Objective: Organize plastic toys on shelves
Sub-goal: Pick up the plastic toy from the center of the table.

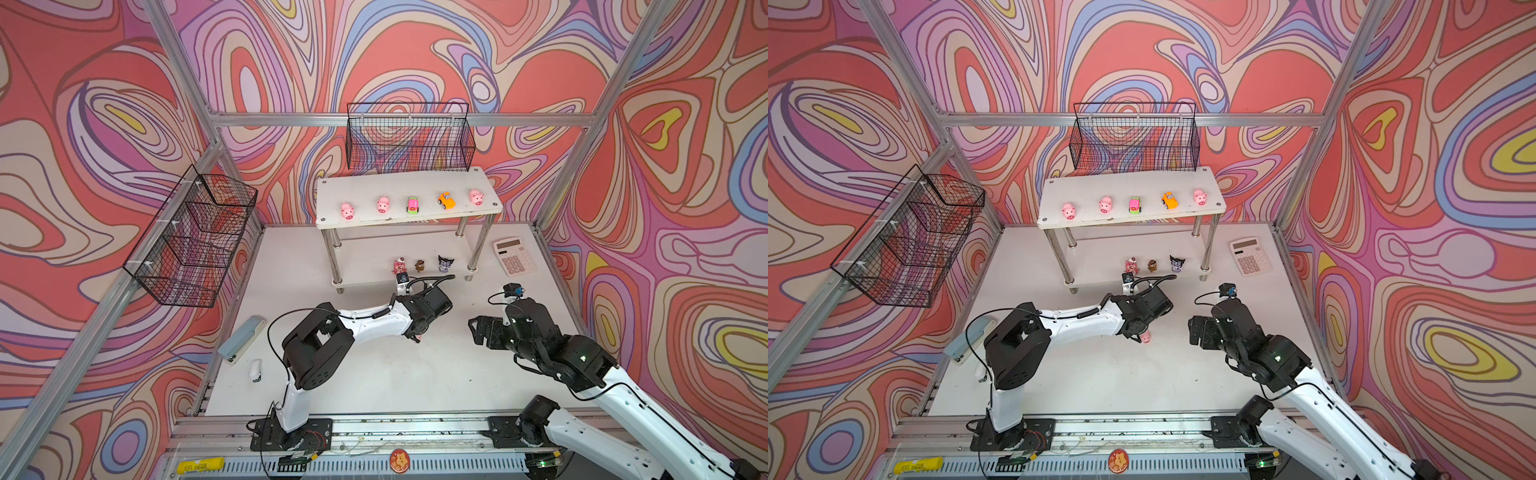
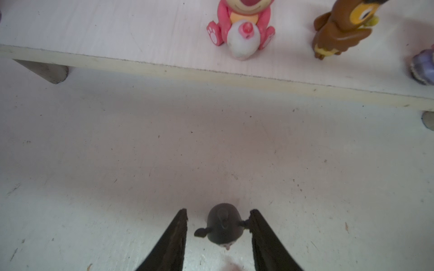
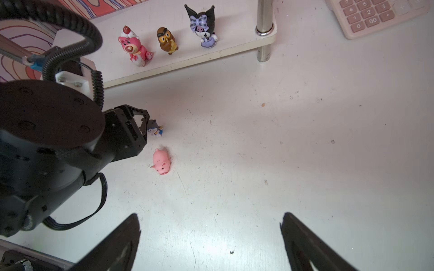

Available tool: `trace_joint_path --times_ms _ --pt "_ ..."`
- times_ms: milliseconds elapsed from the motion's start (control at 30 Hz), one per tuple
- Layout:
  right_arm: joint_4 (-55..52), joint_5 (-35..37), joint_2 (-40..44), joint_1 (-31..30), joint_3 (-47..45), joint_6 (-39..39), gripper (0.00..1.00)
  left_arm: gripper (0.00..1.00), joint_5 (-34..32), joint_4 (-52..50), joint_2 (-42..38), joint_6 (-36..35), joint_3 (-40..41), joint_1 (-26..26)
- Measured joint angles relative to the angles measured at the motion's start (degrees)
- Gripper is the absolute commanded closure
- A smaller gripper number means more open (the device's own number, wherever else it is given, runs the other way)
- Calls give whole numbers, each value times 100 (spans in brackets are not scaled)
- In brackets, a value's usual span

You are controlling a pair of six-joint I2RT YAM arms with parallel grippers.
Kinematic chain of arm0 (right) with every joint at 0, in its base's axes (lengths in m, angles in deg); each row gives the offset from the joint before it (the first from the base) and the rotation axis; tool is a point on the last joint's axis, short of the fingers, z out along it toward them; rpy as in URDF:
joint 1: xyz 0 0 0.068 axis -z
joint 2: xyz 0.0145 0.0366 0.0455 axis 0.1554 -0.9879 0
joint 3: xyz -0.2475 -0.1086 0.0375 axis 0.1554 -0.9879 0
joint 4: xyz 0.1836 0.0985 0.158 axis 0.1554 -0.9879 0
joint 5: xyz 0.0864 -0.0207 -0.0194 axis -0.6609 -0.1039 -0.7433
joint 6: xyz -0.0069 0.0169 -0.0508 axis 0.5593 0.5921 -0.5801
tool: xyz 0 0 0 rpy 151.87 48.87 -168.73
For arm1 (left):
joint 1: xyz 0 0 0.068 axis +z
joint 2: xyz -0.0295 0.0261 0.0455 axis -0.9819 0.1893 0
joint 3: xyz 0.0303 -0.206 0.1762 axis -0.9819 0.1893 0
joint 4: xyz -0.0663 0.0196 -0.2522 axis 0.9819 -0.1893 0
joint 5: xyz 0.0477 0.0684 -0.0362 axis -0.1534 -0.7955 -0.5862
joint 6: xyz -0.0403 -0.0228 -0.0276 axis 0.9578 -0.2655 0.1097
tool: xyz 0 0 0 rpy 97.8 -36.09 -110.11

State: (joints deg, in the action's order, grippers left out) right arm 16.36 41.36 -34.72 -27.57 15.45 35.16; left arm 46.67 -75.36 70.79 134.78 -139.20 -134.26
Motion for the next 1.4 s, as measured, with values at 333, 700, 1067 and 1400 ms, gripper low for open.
trace_joint_path --times_ms 333,700,1067,1400 --pt "2 -37 4 0 0 -2 1 28 -90 4 101 -79 -57 -122" --pt "-42 -61 125 0 24 -2 2 27 -247 153 236 -11 72 -271" --pt "-83 -85 120 0 35 -4 2 28 -413 302 448 -11 72 -269" --pt "-131 -90 94 0 107 -7 2 32 -455 398 660 -48 72 -214"
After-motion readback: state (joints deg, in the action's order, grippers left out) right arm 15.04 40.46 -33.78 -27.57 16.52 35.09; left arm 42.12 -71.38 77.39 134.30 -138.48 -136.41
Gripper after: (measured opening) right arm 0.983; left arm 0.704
